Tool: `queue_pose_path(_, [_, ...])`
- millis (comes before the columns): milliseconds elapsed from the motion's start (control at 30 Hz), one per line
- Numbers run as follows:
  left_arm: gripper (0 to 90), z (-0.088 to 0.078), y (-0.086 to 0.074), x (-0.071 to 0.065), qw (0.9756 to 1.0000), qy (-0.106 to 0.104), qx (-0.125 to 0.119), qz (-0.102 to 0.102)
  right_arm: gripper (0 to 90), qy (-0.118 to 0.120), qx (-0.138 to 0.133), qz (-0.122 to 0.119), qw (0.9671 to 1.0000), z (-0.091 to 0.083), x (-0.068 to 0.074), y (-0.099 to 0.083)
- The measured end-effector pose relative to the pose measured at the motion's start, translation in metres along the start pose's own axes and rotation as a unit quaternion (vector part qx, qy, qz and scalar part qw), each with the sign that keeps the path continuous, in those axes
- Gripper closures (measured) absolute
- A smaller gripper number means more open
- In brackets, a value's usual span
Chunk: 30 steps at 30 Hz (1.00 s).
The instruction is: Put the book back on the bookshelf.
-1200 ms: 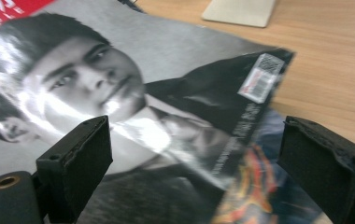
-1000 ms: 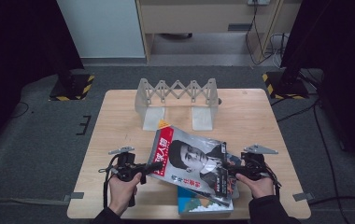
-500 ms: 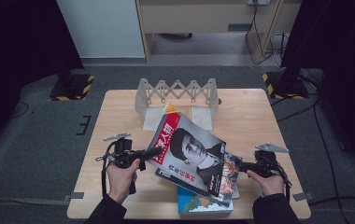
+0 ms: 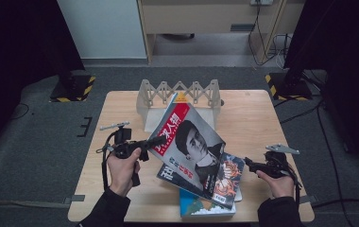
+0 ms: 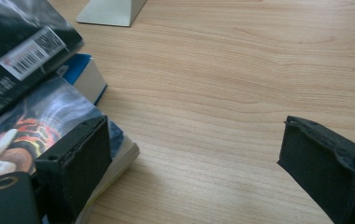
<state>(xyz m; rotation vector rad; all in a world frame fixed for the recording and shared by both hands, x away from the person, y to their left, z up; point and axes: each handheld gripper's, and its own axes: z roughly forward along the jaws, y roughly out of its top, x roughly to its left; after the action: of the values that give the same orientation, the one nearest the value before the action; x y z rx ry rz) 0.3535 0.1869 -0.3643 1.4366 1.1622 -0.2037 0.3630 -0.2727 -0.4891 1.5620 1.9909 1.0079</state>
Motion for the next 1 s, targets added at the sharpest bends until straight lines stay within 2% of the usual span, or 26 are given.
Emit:
queue_pose_path(133, [85.8,-0.003,0.006,-0.003,0.9999,0.000,-0.012,0.000,8.6,-0.012,0.002,0.001,0.9999,0.000,-0.006,-0.001])
queue_pose_path(233, [85.8,-0.007,0.013,-0.006,0.9997,0.004,-0.024,0.007,8.5,-0.016,0.001,-0.001,0.9999,0.001,-0.010,-0.002])
queue_pose_path(467, [85.8,-0.023,0.029,-0.011,0.9981,0.022,-0.051,0.028,8.3,-0.035,0.022,-0.010,0.9991,0.008,-0.019,-0.007])
queue_pose_path(633, [85.9,-0.035,0.040,-0.012,0.9963,0.035,-0.069,0.037,6.6,-0.040,0.034,-0.029,0.9982,0.013,-0.021,-0.011])
queue_pose_path(667, [85.9,-0.041,0.044,-0.011,0.9955,0.041,-0.075,0.041,6.1,-0.037,0.043,-0.039,0.9976,0.017,-0.022,-0.014])
queue_pose_path(967, [85.9,-0.068,0.057,-0.005,0.9919,0.059,-0.103,0.044,5.6,-0.038,0.077,-0.048,0.9951,0.025,-0.025,-0.021])
queue_pose_path(1000, [85.9,-0.075,0.059,-0.004,0.9907,0.066,-0.111,0.043,5.5,-0.037,0.080,-0.048,0.9949,0.026,-0.025,-0.022])
